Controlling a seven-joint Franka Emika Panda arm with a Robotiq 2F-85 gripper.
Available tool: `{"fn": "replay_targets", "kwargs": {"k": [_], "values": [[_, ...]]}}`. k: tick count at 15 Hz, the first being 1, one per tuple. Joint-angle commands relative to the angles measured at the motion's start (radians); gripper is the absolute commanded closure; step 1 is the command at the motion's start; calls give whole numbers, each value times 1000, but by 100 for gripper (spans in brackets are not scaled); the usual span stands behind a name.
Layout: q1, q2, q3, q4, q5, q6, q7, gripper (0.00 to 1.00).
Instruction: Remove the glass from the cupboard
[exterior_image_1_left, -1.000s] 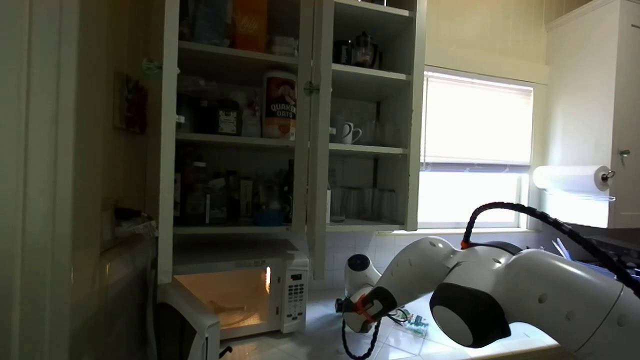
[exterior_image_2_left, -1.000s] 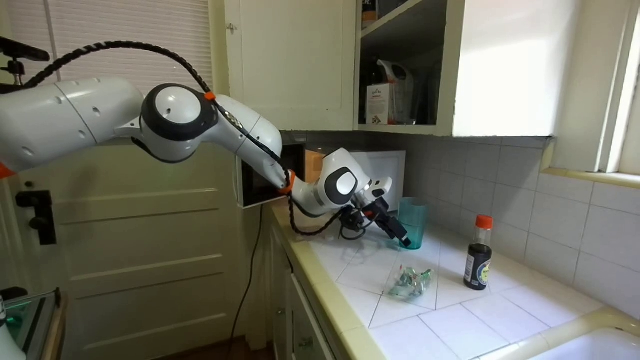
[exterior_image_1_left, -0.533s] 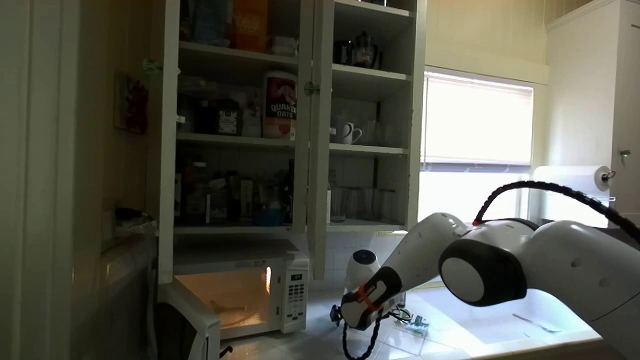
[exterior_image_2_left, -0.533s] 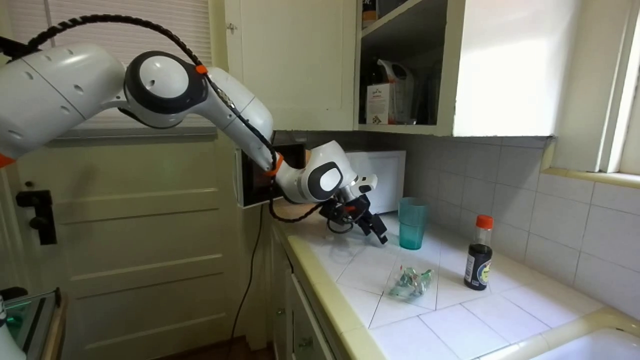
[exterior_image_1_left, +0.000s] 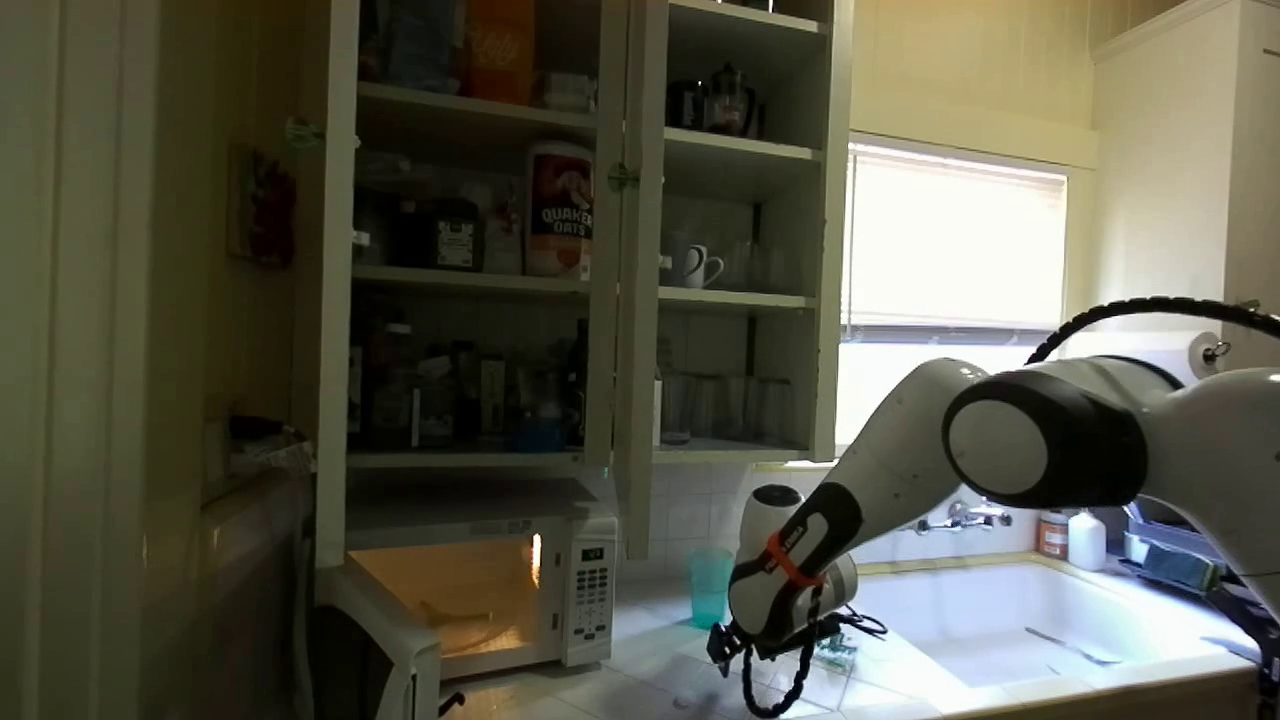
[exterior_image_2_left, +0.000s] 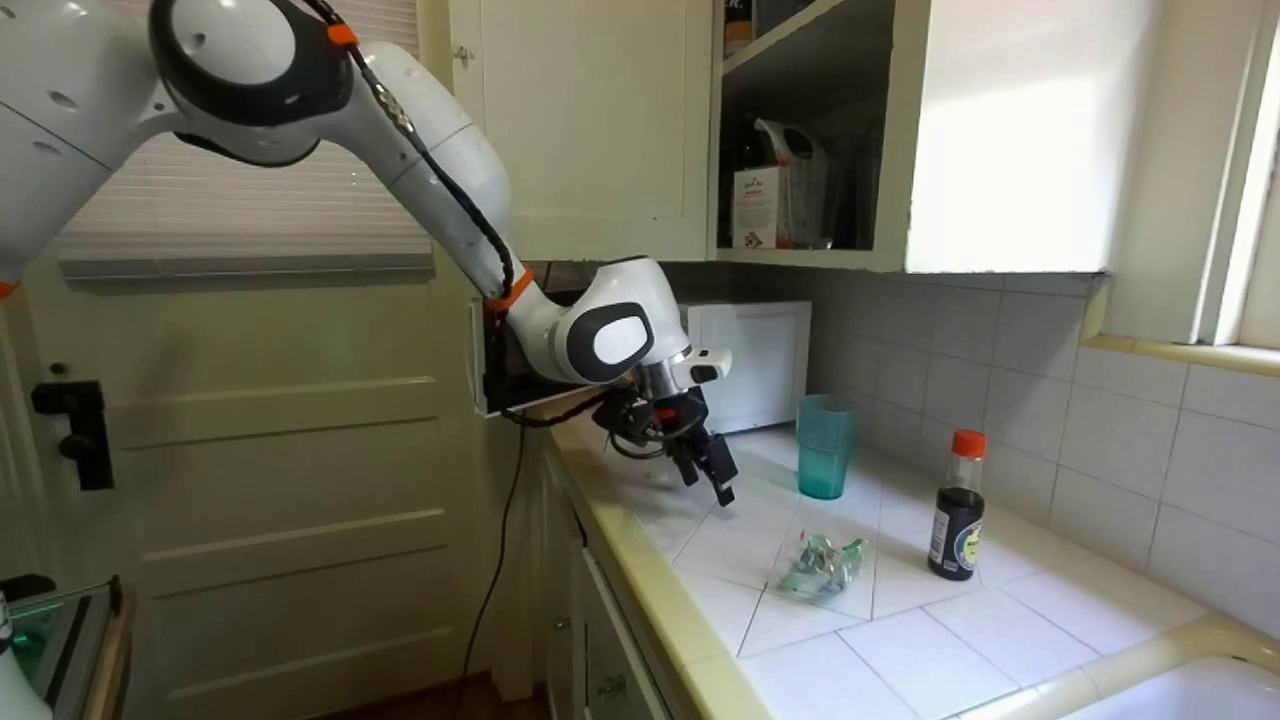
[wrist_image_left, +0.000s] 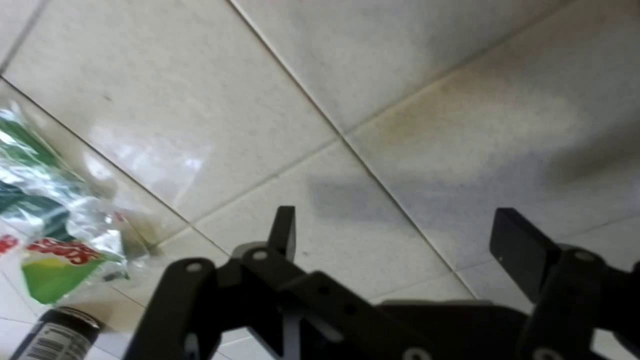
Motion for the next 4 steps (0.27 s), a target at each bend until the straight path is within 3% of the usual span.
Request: {"fn": "replay_targets", "kwargs": {"k": [1,2,3,4], "values": [[-29,-171,-6,-247,-24,125,-54,0],[-48,-206,0,-299,-16,192,-73,0],[-27,-105,-5,-154,-4,106,-43,0],[-37,-137,-6,-202,-2,147,-59,0]]}}
